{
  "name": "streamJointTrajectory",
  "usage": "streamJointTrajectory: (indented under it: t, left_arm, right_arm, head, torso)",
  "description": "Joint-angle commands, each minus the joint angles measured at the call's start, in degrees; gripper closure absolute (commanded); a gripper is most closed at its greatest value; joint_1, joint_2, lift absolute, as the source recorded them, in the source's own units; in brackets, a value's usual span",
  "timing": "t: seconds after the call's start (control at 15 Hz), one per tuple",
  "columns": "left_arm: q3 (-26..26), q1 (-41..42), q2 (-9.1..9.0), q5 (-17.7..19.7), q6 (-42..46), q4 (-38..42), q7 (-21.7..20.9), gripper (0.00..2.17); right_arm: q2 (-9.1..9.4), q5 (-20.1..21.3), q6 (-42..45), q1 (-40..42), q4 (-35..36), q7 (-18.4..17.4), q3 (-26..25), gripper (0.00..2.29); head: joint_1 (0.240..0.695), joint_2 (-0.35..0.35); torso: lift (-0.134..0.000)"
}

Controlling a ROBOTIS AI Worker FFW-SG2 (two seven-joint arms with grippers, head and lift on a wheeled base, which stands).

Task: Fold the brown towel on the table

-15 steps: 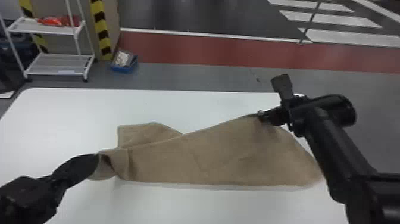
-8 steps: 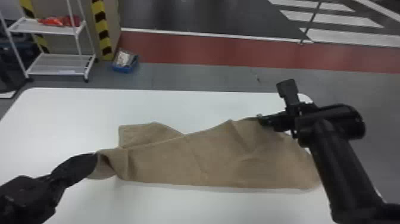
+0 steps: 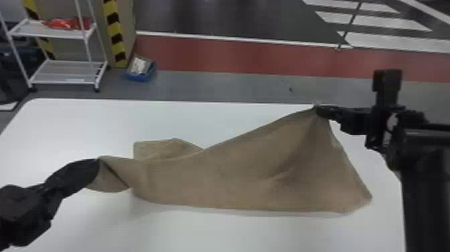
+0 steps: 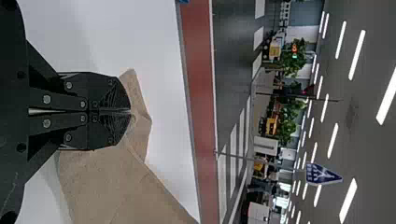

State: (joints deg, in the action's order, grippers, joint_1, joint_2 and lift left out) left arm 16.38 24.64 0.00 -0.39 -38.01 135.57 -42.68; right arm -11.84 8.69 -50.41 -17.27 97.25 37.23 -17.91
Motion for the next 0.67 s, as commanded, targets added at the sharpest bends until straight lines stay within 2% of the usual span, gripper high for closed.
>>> streamJointTrajectory:
  t: [0.0,0.13,0.27,0.33,0.47,0.6]
  left_arm:
    - [1.46,-2.58,-0.15,-0.23,-0.8,0.75,-0.74,2.14]
    - [2.96,-5.48,-0.15,-0.76,-1.33,0.93,-1.09,2.14]
    - [3.48,-10.23,-0.15,-3.39,-2.39,0.58,-1.35,2.14]
    - [3.4,-13.66,-0.15,-5.68,-2.39,-0.74,-1.97,2.14]
    - [1.02,-19.02,-0.15,-10.42,-2.21,-4.7,-2.14,2.14]
    - [-3.19,-26.67,1.23,-13.94,-0.8,-13.49,-1.18,2.14]
  right_arm:
    - [-0.9,-2.8,-0.53,0.04,4.35,-0.05,-3.27,0.97]
    - [-1.87,-4.74,-0.53,-1.81,4.79,-0.14,-4.77,0.97]
    - [-2.22,-4.82,-0.53,-4.18,4.44,-0.23,-5.03,0.97]
    - [-2.22,-4.82,-0.53,-6.02,3.91,-0.58,-4.24,0.97]
    - [-2.31,-4.12,-0.36,-9.98,-0.57,-1.29,-1.87,0.97]
    - [-2.22,-3.59,1.05,-15.69,-7.6,-3.75,-0.2,0.97]
  head:
    - [0.695,-0.168]
    - [0.693,-0.176]
    - [0.662,-0.177]
    - [0.625,-0.17]
    - [0.58,-0.157]
    - [0.548,-0.141]
  torso:
    - [-0.124]
    - [-0.124]
    - [-0.124]
    - [-0.124]
    - [-0.124]
    - [-0.124]
